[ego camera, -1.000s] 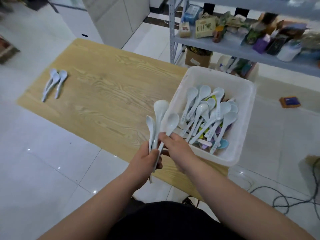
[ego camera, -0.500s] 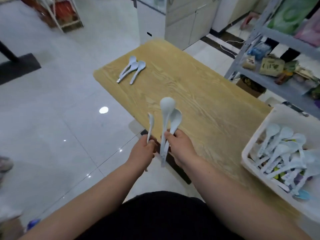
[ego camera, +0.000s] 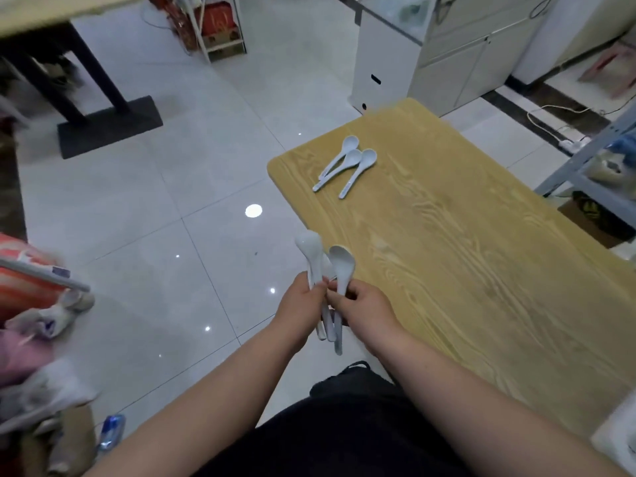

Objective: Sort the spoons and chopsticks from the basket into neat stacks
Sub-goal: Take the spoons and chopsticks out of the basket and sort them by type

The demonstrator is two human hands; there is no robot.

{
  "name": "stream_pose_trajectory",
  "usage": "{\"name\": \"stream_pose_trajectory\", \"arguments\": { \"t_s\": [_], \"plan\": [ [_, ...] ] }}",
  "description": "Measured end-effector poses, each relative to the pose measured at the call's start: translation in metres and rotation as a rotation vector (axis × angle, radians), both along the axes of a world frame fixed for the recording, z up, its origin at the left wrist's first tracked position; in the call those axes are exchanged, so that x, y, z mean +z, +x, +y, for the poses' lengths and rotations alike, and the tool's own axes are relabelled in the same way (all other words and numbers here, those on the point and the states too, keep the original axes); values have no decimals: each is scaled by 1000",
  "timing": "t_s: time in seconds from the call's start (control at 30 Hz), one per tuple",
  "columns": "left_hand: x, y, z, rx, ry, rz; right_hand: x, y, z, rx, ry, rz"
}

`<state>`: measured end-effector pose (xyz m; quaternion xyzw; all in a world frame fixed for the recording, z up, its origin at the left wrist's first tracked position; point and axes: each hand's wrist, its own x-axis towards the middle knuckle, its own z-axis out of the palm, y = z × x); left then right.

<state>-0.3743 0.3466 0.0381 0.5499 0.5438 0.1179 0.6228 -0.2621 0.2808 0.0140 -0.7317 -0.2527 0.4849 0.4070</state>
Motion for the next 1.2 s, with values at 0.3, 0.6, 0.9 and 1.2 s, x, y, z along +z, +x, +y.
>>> {"name": "stream_pose_trajectory", "arguments": {
  "t_s": [0.3,0.6,0.9,1.2],
  "plan": [
    [-7,57,87,-114,81,137,-7,64,111,-158,34,406],
    [-30,103,160,-179,-5,239,-31,103,173,-262,-72,537],
    [-87,163,312,-265,14,252,-81,168,250,-612,-251,390],
    [-126,232,426,-671,105,303,-98,217,312,-798,-520,54]
  ]
}}
